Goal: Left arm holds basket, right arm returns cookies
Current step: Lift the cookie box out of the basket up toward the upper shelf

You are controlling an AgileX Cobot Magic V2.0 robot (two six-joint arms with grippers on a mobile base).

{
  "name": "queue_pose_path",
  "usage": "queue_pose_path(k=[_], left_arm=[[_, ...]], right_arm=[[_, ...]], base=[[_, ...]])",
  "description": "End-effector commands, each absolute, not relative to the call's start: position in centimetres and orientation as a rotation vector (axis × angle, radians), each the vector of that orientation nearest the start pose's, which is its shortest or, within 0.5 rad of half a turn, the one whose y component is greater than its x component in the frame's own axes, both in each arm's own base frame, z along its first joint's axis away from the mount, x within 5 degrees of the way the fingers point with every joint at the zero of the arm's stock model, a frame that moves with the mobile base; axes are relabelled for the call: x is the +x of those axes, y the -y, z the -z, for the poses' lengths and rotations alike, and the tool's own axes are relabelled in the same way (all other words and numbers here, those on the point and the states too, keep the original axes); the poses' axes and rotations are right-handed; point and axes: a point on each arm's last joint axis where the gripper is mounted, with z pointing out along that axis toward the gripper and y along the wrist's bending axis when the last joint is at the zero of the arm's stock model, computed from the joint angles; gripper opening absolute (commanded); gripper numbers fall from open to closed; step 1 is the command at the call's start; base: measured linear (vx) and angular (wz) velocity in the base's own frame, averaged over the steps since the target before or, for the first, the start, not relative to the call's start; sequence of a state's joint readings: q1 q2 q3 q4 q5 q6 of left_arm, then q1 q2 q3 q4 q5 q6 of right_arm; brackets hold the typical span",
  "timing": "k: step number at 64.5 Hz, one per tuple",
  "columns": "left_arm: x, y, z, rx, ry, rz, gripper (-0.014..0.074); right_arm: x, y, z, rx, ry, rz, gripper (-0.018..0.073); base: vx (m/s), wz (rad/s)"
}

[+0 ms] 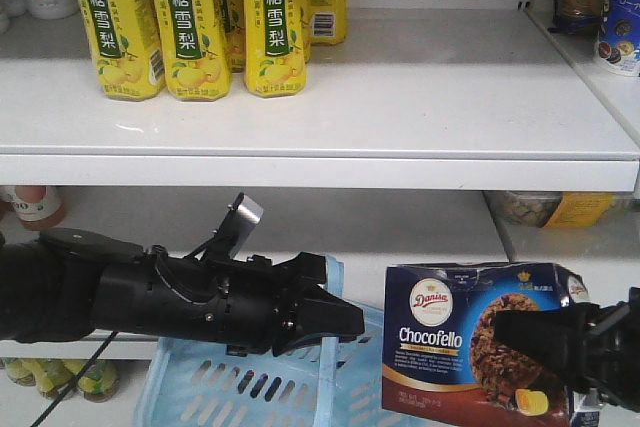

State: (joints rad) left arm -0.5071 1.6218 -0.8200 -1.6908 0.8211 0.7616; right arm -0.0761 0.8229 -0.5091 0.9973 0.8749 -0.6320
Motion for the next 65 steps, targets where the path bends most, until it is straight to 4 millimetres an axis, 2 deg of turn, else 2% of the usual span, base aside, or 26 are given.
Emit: queue_pose_path(k=[1,16,29,46,55,65], left_arm=[[23.8,21.0,-25.2,-0.020,-2.337,1.765,-0.0008],[23.8,21.0,-25.2,-0.020,-2.337,1.765,-0.0008],[23.8,21.0,-25.2,-0.020,-2.337,1.765,-0.0008],[23.8,21.0,-25.2,-0.020,-2.337,1.765,-0.0008],[23.8,21.0,-25.2,-0.020,-2.337,1.765,-0.0008],[23.8,21.0,-25.2,-0.020,-2.337,1.765,-0.0008]], right_arm=[[12.5,-5.1,-30.2,-0.102,-2.160,-0.884,0.0191],[9.9,-4.5,-35.6,-0.147,-1.968,-0.684,0.0191],[10.0,-3.3,-39.8,-0.077,-1.760,-0.504,0.0191],[13.0,-0.1,-42.3,0.185,-1.439,-0.293,0.0191],[15.5,0.2,-41.7,0.107,-1.495,-0.172,0.0195],[18.5,0.0,-41.0,0.028,-1.595,-0.160,0.0200]], base=[[0.00,0.00],[0.00,0.00],[0.00,0.00],[0.00,0.00],[0.00,0.00],[0.00,0.00]])
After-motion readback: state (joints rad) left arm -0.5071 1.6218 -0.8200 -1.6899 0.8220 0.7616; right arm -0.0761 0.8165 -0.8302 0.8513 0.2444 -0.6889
